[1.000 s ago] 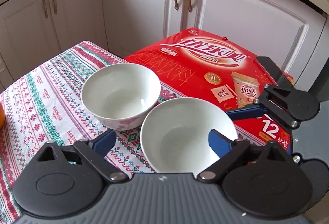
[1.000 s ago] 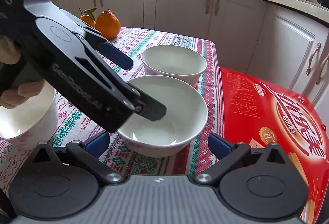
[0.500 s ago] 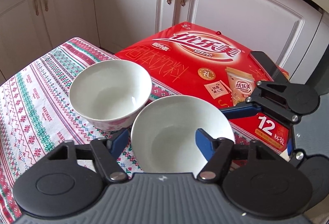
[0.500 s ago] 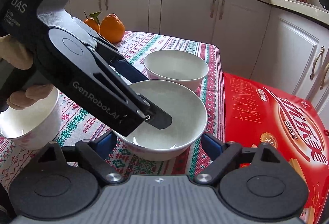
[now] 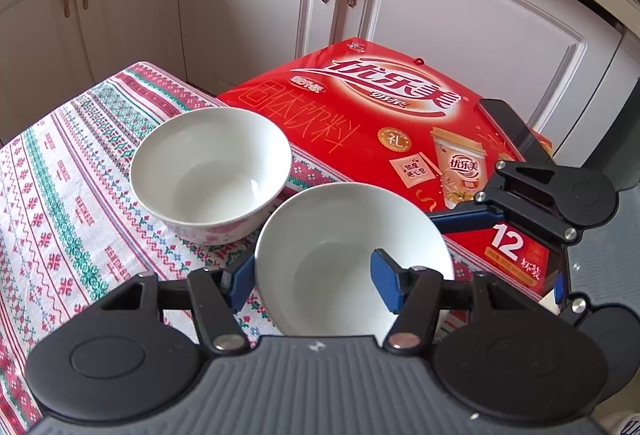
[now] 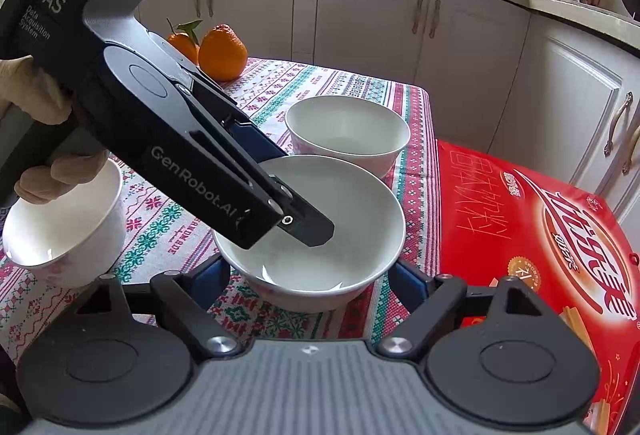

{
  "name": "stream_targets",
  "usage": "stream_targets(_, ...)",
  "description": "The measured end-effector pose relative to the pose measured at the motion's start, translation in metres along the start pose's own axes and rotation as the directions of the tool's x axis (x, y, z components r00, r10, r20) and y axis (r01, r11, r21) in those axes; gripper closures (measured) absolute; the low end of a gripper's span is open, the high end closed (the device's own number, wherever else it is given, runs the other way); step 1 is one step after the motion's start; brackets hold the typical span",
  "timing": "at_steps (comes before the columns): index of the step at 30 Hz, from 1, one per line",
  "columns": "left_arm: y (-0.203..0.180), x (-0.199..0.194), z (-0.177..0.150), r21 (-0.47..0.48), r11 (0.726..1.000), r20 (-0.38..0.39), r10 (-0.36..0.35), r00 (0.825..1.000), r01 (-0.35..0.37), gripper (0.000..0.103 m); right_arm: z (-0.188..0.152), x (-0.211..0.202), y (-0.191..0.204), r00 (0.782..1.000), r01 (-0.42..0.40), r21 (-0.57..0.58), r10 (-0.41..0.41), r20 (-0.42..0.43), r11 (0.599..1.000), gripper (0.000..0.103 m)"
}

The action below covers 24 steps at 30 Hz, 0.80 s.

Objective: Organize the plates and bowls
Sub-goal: 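Grasp the rim of a pink-flowered white bowl with the left gripper, then carry the held bowl with the left gripper and lower it into the placed bowl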

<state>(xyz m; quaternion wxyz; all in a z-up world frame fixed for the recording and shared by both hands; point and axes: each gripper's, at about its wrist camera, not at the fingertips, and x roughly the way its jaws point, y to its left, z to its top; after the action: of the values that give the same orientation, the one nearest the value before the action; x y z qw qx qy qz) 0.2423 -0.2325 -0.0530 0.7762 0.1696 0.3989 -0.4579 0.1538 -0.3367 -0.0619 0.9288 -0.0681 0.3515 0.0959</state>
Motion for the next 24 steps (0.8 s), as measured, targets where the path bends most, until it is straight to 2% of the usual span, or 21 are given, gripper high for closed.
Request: stream_targets(24, -0.021, -0.081, -0.024, -0.024, 0.999, 0.08, 0.049, 0.996, -0.047, 0.043, 0.014, -0.057, 0.034, 0.996, -0.077, -0.046, 0.079, 0.044, 0.996, 0.014)
